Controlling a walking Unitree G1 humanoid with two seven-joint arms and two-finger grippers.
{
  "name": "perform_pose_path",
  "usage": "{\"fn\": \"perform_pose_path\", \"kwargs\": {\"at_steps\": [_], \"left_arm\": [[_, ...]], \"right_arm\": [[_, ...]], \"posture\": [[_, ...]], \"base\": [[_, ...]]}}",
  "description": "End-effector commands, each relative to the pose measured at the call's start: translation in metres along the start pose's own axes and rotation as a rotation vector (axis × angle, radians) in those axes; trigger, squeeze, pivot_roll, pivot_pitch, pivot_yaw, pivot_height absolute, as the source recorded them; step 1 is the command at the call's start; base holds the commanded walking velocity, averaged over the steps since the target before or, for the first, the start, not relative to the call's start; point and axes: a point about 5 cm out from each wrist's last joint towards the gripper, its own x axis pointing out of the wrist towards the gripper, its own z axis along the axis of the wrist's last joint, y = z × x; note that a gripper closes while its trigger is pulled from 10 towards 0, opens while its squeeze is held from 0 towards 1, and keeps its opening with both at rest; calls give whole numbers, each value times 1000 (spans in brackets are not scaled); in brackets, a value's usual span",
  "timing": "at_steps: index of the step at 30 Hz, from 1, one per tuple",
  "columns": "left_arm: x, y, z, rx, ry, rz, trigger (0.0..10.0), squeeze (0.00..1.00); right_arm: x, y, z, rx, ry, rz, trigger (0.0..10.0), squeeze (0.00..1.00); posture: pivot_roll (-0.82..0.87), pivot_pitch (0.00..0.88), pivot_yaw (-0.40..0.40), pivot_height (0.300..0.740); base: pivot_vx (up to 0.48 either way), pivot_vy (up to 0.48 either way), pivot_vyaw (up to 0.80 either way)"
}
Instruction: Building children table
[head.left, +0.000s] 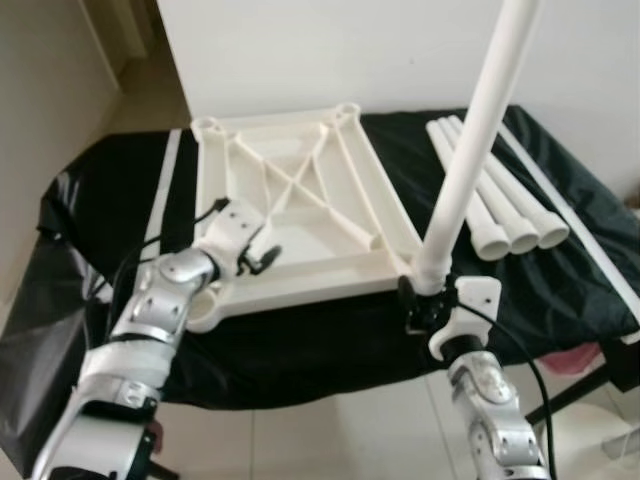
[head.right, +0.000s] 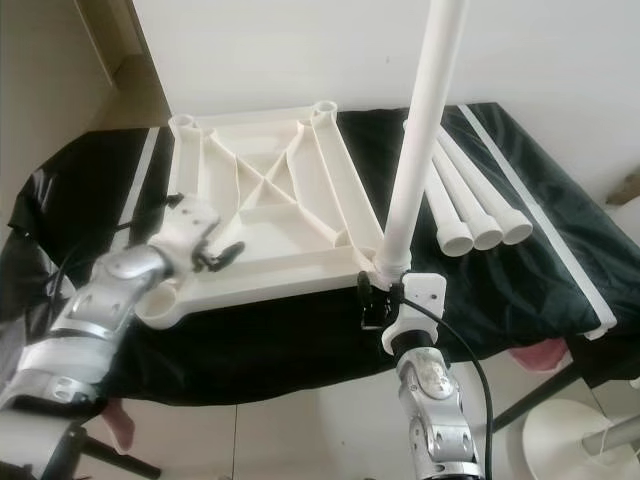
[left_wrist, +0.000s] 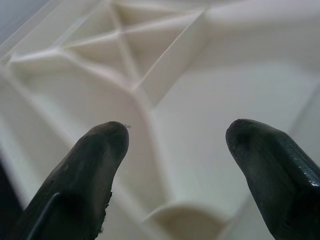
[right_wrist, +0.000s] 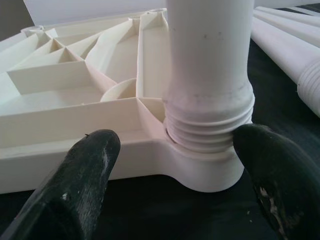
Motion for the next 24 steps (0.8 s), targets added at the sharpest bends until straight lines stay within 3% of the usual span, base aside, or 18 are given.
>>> {"fn": "perform_pose_path", "kwargs": {"at_steps": [1, 6, 9, 12, 18, 21, 24], "left_arm": [[-2, 7, -4, 17, 12, 118, 10000, 0], [-9, 5, -12, 38, 28, 24, 10000, 0], [-22, -8, -18, 35, -2, -181, 10000, 0], [-25, -14, -19, 16, -12, -258, 10000, 0], [-28, -23, -21, 9, -5, -339, 10000, 0], [-36, -43, -26, -28, -3, -450, 10000, 0], [-36, -46, -28, -34, 12, -456, 10000, 0]], "right_arm": [[-1, 0, -5, -2, 27, 8, 10000, 0], [-1, 0, -5, -3, 27, 14, 10000, 0], [0, -3, -9, -11, 41, 8, 10000, 0], [2, -3, -9, -10, 44, 13, 10000, 0], [3, -3, -9, -12, 44, 19, 10000, 0], [7, -7, -11, -18, 51, 21, 10000, 0], [9, -8, -10, -21, 52, 22, 10000, 0]], "posture": [[-55, 45, 30, 740], [-51, 41, 35, 740], [-44, 35, 36, 740], [-40, 32, 35, 740], [-39, 29, 33, 740], [-37, 24, 28, 740], [-37, 23, 27, 740]], "base": [[0, 0, 0], [0, 0, 0], [0, 0, 0], [0, 0, 0], [0, 0, 0], [0, 0, 0], [0, 0, 0]]}}
